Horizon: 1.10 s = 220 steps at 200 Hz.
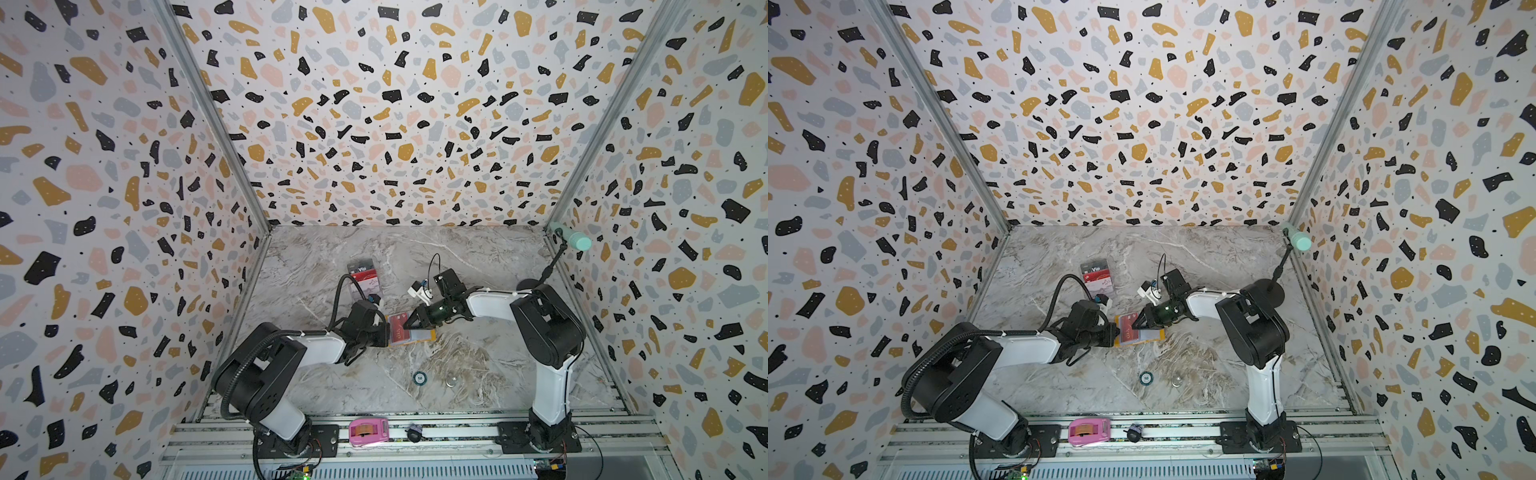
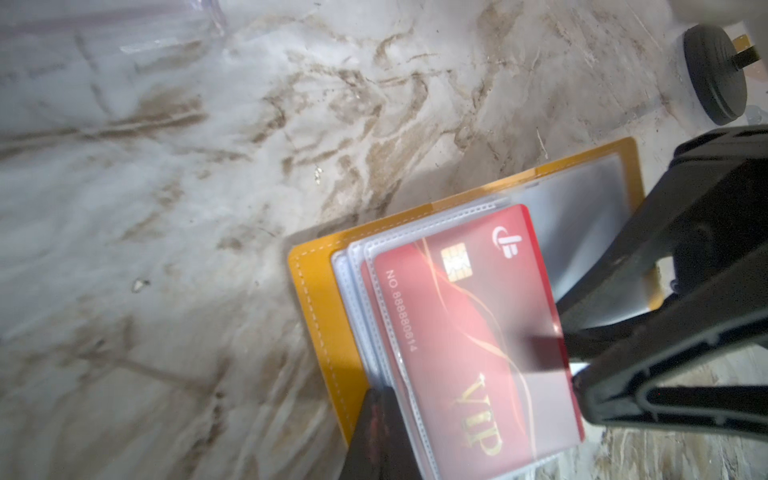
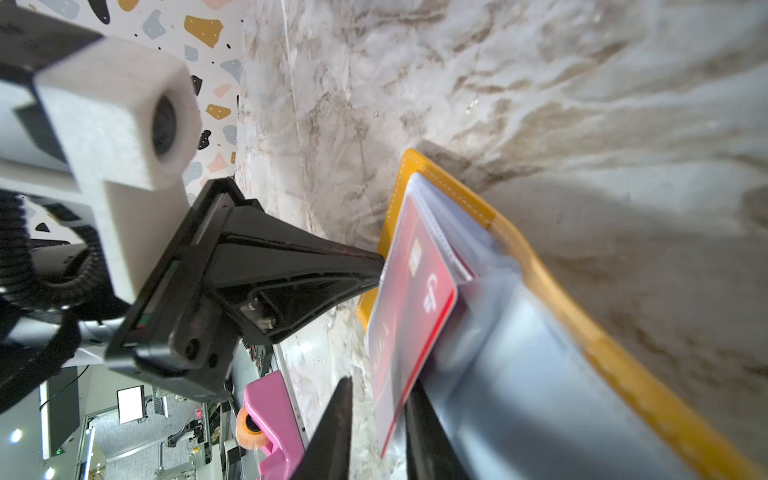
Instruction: Take the credit cards out of the card holder
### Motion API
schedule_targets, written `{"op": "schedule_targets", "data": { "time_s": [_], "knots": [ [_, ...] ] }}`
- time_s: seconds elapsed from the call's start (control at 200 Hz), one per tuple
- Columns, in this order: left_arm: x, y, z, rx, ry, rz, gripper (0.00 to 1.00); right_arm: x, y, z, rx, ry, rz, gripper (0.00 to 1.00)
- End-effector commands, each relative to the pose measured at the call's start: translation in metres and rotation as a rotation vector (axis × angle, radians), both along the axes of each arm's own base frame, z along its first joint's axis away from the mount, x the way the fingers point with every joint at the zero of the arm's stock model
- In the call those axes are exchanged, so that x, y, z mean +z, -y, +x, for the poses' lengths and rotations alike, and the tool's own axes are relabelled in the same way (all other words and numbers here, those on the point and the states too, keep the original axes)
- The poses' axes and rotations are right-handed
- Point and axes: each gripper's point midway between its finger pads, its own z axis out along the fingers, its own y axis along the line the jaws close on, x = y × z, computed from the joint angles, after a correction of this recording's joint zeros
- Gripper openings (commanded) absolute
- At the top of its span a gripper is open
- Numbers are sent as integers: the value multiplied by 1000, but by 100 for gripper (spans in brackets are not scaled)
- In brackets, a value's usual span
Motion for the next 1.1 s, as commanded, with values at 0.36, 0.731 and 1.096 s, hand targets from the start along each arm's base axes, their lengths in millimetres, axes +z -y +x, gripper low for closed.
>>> {"op": "schedule_targets", "data": {
  "time_s": [0.36, 0.731, 1.096],
  "knots": [
    [-43, -17, -32, -10, -167, 98, 0, 15, -16, 0, 52, 8, 55, 22],
    [-45, -17, -33, -7, -171, 95, 0, -5, -27, -3, 67, -6, 8, 21],
    [-47, -17, -33, -3, -176, 94, 0, -6, -32, -8, 94, -20, 49, 21]
  ]
}}
